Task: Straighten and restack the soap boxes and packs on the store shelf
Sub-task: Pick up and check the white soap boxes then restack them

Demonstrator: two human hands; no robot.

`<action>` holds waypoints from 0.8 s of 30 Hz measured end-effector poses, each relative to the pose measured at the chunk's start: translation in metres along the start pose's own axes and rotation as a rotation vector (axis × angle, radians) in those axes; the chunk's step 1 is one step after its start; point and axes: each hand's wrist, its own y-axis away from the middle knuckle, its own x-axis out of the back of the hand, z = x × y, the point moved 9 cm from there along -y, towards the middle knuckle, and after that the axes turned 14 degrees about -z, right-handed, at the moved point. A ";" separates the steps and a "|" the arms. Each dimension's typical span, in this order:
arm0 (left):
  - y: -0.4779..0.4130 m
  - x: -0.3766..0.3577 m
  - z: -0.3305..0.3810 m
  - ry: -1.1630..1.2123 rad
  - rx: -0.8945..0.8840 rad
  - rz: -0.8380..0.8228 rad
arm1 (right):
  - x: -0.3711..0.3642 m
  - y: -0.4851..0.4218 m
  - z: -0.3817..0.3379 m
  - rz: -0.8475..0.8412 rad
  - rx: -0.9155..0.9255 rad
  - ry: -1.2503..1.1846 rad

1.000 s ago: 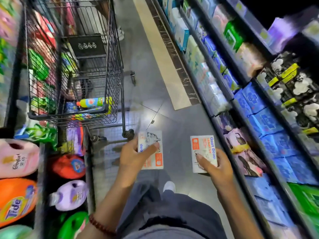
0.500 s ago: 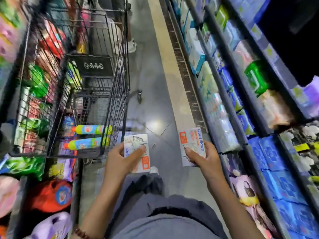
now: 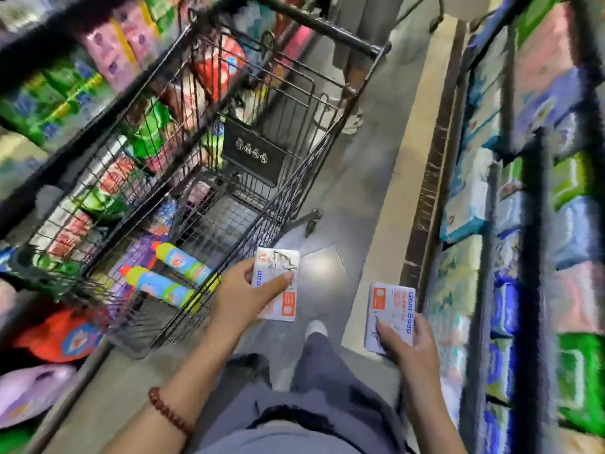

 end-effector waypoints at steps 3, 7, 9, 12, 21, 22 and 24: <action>-0.013 0.011 -0.004 0.055 0.032 0.171 | -0.012 -0.059 -0.032 -0.192 -0.003 0.097; -0.008 0.032 -0.025 0.205 0.095 0.438 | -0.066 -0.123 -0.071 -0.470 -0.006 0.222; 0.003 0.041 -0.040 0.295 0.141 0.571 | -0.098 -0.146 -0.082 -0.577 -0.002 0.268; 0.015 0.053 -0.060 0.378 0.207 0.698 | -0.144 -0.172 -0.089 -0.695 -0.028 0.323; -0.015 0.123 -0.072 0.476 0.309 0.939 | -0.295 -0.214 -0.103 -0.992 -0.103 0.359; -0.028 0.136 -0.072 0.481 0.304 0.936 | -0.311 -0.224 -0.099 -1.005 -0.108 0.389; -0.056 0.160 -0.078 0.484 0.294 0.922 | -0.341 -0.250 -0.089 -1.025 -0.104 0.482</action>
